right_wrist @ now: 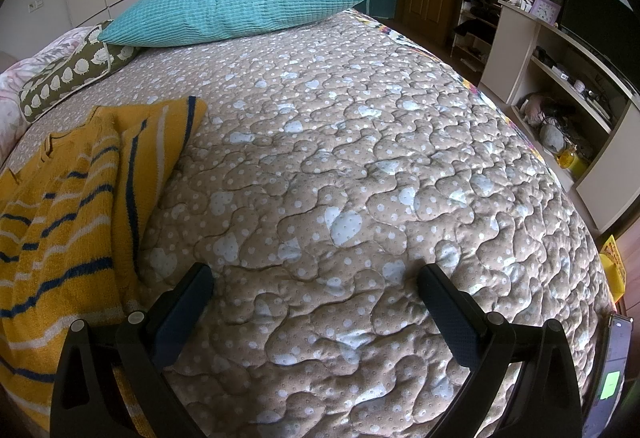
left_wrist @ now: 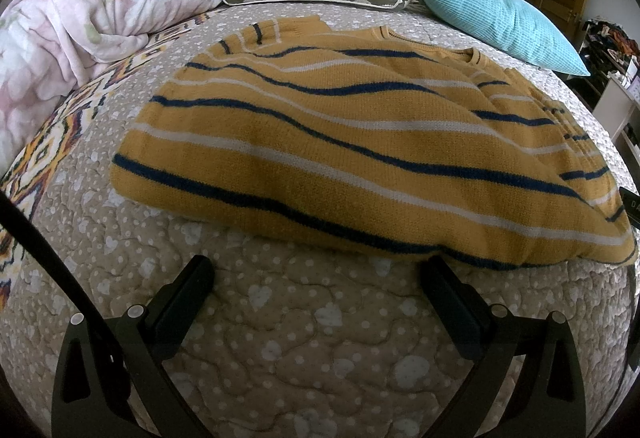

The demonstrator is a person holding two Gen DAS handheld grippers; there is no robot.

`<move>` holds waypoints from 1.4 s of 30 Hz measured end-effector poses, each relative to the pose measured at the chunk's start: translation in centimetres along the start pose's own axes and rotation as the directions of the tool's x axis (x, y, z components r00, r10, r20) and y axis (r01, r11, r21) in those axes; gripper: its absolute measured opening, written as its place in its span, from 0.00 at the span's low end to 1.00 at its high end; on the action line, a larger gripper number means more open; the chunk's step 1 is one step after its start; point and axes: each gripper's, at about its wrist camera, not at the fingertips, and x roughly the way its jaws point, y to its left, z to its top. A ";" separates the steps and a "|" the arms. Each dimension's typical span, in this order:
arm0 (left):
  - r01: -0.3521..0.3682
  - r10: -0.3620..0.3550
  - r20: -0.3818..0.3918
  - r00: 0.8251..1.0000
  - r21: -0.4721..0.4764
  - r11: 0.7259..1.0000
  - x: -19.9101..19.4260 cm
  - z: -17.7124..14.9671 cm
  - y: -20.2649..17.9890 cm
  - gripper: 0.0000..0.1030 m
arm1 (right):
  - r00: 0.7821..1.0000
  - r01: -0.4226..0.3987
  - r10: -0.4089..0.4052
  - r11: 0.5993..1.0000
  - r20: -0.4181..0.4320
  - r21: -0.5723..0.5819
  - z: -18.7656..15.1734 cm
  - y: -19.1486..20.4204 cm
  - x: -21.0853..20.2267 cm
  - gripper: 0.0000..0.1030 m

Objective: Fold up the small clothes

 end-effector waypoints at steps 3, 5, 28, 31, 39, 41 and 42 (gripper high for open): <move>0.000 0.000 0.000 1.000 0.000 1.000 0.0 0.0 0.0 1.00 | 1.000 0.000 0.000 1.000 0.000 0.000 0.0 0.0 0.0 1.00; 0.000 0.000 0.000 1.000 0.000 1.000 0.0 0.0 0.0 1.00 | 1.000 0.000 0.000 1.000 0.000 0.000 0.0 0.0 0.0 1.00; -0.002 0.002 0.002 1.000 0.001 1.000 0.0 0.0 0.0 1.00 | 1.000 0.000 0.000 1.000 0.000 0.000 0.0 -0.1 0.0 1.00; -0.004 0.004 0.002 1.000 0.002 1.000 0.0 0.0 -0.1 1.00 | 1.000 0.000 0.000 1.000 0.000 0.000 0.0 -0.1 0.0 1.00; -0.014 0.014 -0.001 1.000 0.006 1.000 -0.2 0.4 0.0 1.00 | 1.000 0.000 0.000 1.000 0.000 -0.001 0.1 -0.1 0.1 1.00; -0.011 0.011 -0.002 1.000 0.005 1.000 -0.3 0.4 0.0 1.00 | 1.000 0.000 0.000 1.000 0.000 -0.001 0.0 -0.1 0.1 1.00; -0.010 0.010 -0.003 1.000 0.004 1.000 -0.3 0.4 0.0 1.00 | 1.000 0.000 0.000 1.000 0.000 -0.001 0.1 -0.1 0.1 1.00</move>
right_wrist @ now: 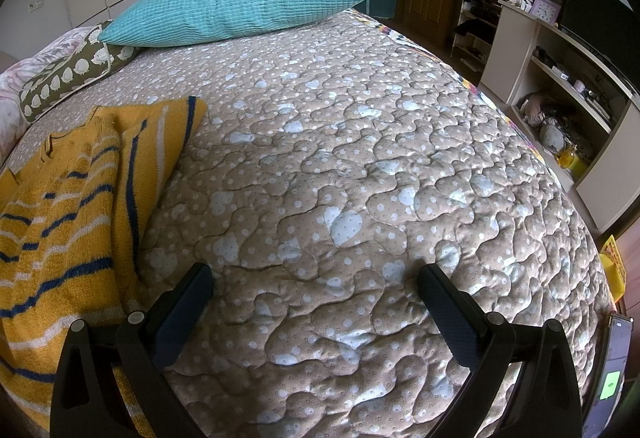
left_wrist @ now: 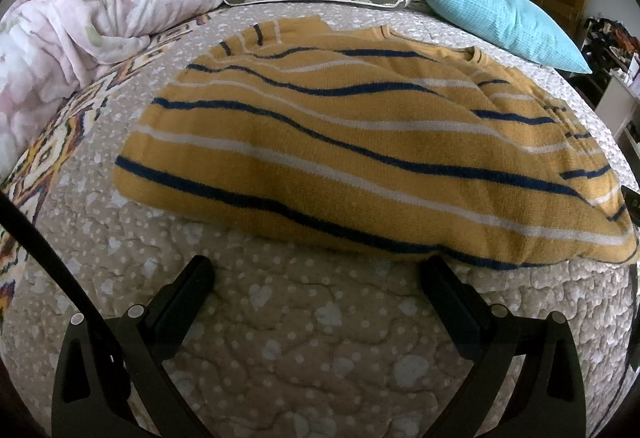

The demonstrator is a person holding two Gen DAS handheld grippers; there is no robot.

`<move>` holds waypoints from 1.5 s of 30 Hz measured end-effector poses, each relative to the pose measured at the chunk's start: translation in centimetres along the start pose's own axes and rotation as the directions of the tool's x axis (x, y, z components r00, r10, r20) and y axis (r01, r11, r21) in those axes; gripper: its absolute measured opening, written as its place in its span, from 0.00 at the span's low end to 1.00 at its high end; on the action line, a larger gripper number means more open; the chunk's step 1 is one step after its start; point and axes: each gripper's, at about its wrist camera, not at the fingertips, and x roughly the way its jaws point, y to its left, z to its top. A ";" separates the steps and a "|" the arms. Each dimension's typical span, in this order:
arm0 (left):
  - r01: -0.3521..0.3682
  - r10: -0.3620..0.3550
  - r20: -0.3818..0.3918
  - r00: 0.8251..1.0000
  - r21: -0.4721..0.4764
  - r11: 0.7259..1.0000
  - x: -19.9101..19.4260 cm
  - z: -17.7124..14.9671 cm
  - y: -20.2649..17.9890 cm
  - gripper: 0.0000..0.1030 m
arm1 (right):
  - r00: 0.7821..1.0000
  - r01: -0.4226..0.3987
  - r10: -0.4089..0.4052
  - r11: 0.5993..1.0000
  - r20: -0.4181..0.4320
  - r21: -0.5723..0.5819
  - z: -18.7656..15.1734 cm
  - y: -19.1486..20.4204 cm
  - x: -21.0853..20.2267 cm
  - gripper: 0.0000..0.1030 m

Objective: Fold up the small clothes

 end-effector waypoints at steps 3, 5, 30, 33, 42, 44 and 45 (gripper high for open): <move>0.002 -0.002 -0.001 1.000 -0.001 1.000 0.1 -0.1 0.0 1.00 | 1.000 0.000 0.000 1.000 0.000 0.000 0.0 0.0 0.0 1.00; 0.002 -0.002 -0.002 1.000 -0.001 1.000 0.1 0.0 0.0 1.00 | 1.000 0.000 0.000 1.000 0.000 0.000 0.0 0.0 0.0 1.00; 0.004 -0.004 0.002 1.000 0.001 1.000 0.4 -0.1 -0.1 1.00 | 1.000 0.000 0.000 1.000 0.000 0.000 0.0 0.0 0.0 1.00; -0.004 0.004 0.010 1.000 0.004 1.000 0.0 -0.2 -0.4 1.00 | 1.000 0.000 0.000 1.000 0.000 0.000 0.0 0.0 0.1 1.00; -0.067 0.063 0.080 0.995 0.048 0.997 -3.2 -0.9 -1.1 1.00 | 1.000 0.000 0.000 1.000 0.000 0.000 0.0 -0.1 0.1 1.00; -0.069 0.065 0.078 0.995 0.047 0.997 -3.5 -1.1 -1.1 1.00 | 1.000 0.000 0.000 1.000 0.000 0.000 0.0 -0.1 0.1 1.00; -0.068 0.064 0.073 0.995 0.045 0.997 -3.6 -1.2 -1.0 1.00 | 1.000 0.000 0.000 1.000 0.000 0.000 0.0 -0.1 0.1 1.00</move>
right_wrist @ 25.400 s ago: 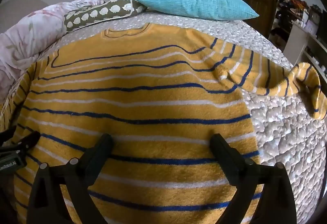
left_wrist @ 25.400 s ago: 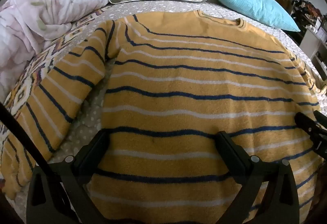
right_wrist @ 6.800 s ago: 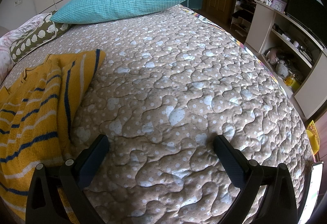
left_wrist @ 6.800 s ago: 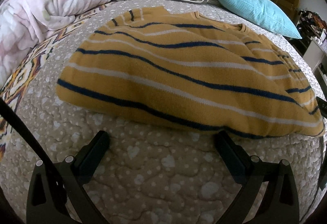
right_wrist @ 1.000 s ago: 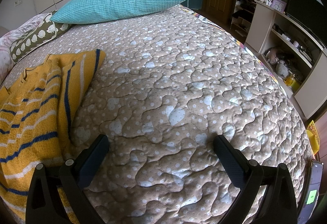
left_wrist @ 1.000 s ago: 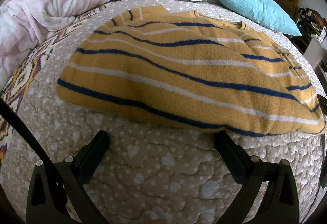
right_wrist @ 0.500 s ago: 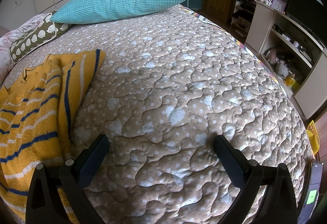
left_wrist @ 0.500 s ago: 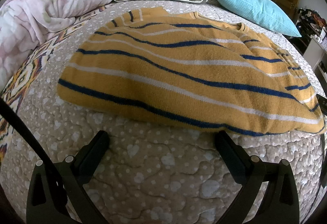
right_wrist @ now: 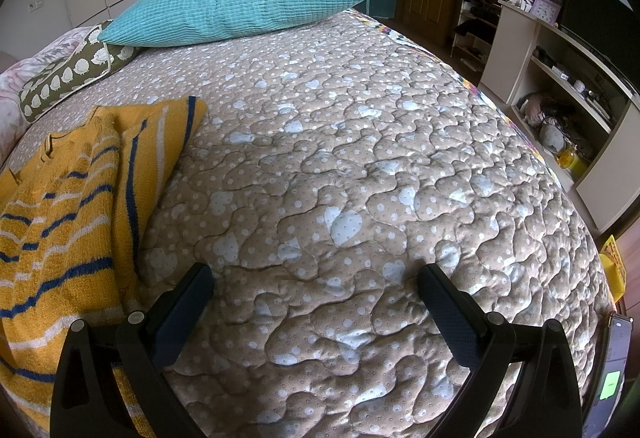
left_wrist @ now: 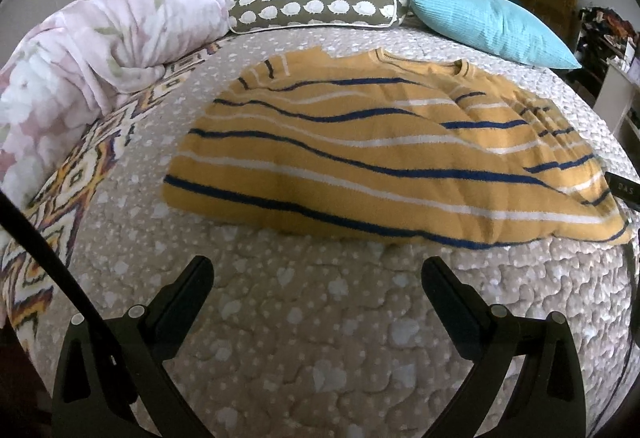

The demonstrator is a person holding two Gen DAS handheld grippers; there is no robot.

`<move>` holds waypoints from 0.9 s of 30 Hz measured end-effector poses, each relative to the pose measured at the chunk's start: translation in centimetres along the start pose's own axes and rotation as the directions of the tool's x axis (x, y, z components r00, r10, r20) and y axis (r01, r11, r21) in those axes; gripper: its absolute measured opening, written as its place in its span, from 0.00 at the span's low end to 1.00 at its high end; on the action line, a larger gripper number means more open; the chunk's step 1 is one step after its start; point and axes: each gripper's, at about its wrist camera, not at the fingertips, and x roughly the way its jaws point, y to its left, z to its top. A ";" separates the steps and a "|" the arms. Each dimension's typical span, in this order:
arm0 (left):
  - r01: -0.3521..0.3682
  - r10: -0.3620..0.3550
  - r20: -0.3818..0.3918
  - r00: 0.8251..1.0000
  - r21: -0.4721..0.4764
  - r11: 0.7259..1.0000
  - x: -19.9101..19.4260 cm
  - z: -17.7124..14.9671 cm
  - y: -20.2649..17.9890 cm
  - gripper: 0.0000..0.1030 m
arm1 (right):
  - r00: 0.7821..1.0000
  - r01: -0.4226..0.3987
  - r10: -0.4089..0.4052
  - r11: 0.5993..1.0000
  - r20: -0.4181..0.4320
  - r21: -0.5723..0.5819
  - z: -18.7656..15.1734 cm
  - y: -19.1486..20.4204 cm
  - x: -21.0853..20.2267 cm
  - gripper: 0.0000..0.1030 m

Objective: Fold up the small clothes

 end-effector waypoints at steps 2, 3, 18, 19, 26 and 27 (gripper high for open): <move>0.006 -0.006 -0.007 1.000 -0.004 1.000 -0.2 -0.1 0.1 1.00 | 1.000 0.000 0.000 1.000 0.000 0.000 0.0 0.0 0.0 1.00; 0.011 -0.011 -0.010 1.000 -0.007 1.000 -0.3 -0.2 0.1 1.00 | 1.000 0.000 0.000 1.000 0.000 0.000 0.0 0.0 0.0 1.00; 0.037 -0.036 -0.034 0.999 0.029 0.999 -2.7 -0.9 -1.7 1.00 | 1.000 0.000 0.000 1.000 0.000 0.000 0.0 0.0 0.0 1.00; 0.042 -0.041 -0.035 0.999 0.032 0.999 -2.8 -1.0 -1.8 1.00 | 1.000 0.000 0.000 1.000 0.000 0.000 0.0 0.0 0.0 1.00; 0.059 -0.057 -0.049 0.997 0.044 0.997 -3.2 -1.7 -2.2 1.00 | 1.000 0.005 -0.005 1.000 0.002 0.005 0.0 0.0 0.1 1.00; 0.061 -0.059 -0.051 0.997 0.044 0.997 -3.2 -1.7 -2.2 1.00 | 1.000 0.005 -0.005 1.000 0.002 0.005 0.0 0.0 0.1 1.00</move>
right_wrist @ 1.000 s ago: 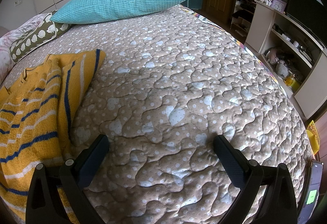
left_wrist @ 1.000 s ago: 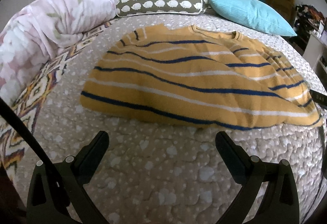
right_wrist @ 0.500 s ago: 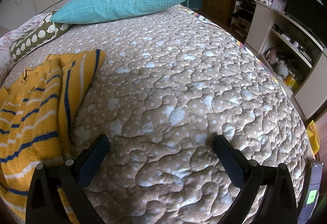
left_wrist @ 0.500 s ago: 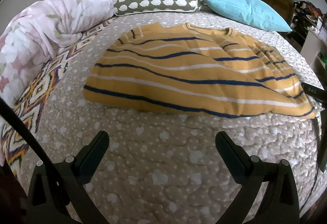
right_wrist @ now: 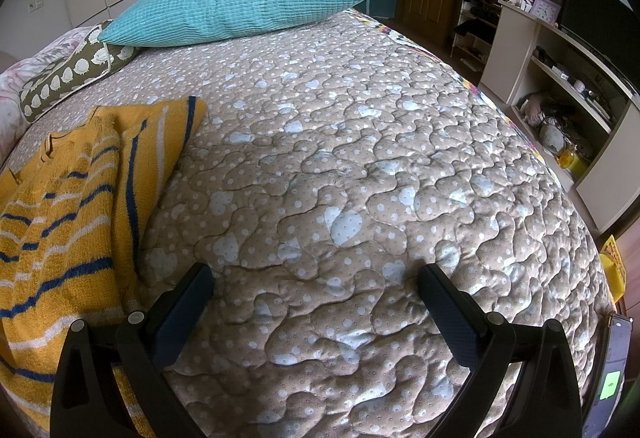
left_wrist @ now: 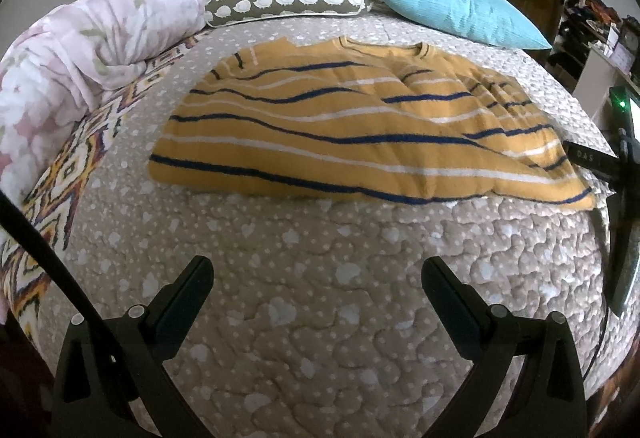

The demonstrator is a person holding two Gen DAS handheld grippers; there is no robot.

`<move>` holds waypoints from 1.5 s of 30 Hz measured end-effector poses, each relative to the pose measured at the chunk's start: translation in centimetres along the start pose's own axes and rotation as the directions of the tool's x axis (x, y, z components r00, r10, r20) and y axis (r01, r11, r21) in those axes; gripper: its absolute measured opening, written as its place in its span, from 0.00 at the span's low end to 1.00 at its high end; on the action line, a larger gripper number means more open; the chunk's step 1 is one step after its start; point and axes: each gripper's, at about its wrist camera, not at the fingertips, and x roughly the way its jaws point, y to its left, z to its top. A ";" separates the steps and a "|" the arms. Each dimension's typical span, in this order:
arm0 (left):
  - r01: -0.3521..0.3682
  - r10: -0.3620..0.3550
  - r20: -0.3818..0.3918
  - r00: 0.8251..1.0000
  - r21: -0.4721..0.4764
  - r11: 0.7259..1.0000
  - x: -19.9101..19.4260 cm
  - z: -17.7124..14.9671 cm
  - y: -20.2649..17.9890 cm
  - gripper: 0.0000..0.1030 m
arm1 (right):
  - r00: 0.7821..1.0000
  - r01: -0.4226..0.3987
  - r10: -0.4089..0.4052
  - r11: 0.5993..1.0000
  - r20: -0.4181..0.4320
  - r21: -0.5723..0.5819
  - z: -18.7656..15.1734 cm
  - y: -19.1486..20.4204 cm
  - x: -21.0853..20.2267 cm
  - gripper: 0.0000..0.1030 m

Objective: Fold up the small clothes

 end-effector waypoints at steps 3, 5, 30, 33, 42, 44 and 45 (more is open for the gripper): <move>0.012 -0.012 -0.002 1.000 -0.003 1.000 -0.2 -0.2 -0.1 1.00 | 1.000 0.000 0.000 1.000 0.000 0.000 0.0 0.0 0.0 1.00; 0.018 -0.018 -0.005 1.000 -0.002 1.000 -0.3 -0.2 -0.1 1.00 | 1.000 0.000 0.000 1.000 0.000 0.000 0.0 0.0 0.0 1.00; 0.024 -0.025 -0.022 0.999 -0.029 0.999 -0.1 -0.6 1.4 1.00 | 1.000 0.000 0.000 1.000 0.000 0.000 0.0 0.0 0.0 1.00; 0.023 -0.024 -0.023 0.999 -0.035 0.999 0.0 -0.6 1.7 1.00 | 1.000 0.000 0.000 1.000 0.000 0.000 0.0 0.0 0.0 1.00; 0.004 -0.005 -0.028 1.000 -0.033 0.999 0.2 -0.6 2.1 1.00 | 1.000 0.000 0.000 1.000 0.000 0.000 0.0 -0.1 0.1 1.00; -0.004 0.003 -0.027 1.000 -0.029 1.000 0.2 -0.6 2.0 1.00 | 1.000 0.000 0.000 1.000 0.000 0.000 0.0 -0.1 0.1 1.00; -0.007 0.006 -0.027 1.000 -0.026 1.000 0.3 -0.6 1.9 1.00 | 1.000 0.000 0.000 1.000 0.000 0.000 0.1 -0.1 0.1 1.00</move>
